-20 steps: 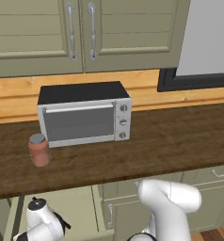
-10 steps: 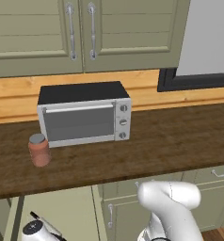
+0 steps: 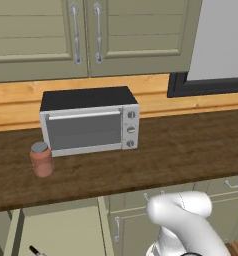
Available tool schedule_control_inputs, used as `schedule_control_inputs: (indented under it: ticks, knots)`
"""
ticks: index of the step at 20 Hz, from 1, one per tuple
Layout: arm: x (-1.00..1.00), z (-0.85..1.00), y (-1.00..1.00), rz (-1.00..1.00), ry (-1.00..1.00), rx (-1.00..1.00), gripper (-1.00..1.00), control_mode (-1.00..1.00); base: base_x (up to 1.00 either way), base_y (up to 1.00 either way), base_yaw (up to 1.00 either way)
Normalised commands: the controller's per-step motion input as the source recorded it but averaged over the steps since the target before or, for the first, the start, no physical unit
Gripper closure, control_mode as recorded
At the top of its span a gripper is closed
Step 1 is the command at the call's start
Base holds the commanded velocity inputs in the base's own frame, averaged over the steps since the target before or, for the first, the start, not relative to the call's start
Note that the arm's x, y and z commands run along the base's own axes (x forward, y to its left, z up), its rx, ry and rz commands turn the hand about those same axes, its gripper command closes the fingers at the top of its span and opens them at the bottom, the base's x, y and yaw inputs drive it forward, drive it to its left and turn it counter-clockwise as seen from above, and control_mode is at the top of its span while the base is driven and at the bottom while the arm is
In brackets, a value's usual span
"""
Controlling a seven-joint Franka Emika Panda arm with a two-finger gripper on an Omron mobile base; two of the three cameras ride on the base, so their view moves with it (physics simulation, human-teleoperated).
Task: Pick the rolling pin from the drawer and place it on the counter.
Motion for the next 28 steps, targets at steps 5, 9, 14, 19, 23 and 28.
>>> schedule_control_inputs:
  ticks: [5, 9, 14, 19, 23, 28]
  knots:
    - [-0.03, 0.07, -0.01, 0.0, 0.0, 0.0, -1.0, -1.0, 0.0, 0.0, 0.0]
    - [0.37, 0.79, -0.02, 0.0, 0.0, 0.01, -1.0, -1.0, 0.0, 0.0, 0.0]
    - [0.93, 0.94, -0.1, 0.01, 0.0, 0.07, -1.0, -1.0, 0.0, 0.0, 0.0]
    - [0.98, 0.27, -0.24, 0.07, 0.0, 0.02, -1.0, -1.0, 0.0, 0.0, 0.0]
    - [0.55, -0.01, -0.36, 0.2, 0.0, 0.0, -1.0, -1.0, 0.0, 0.0, 0.0]
    - [0.24, -0.28, -0.15, 0.24, 0.0, -0.02, -1.0, -1.0, 0.0, 0.0, 0.0]
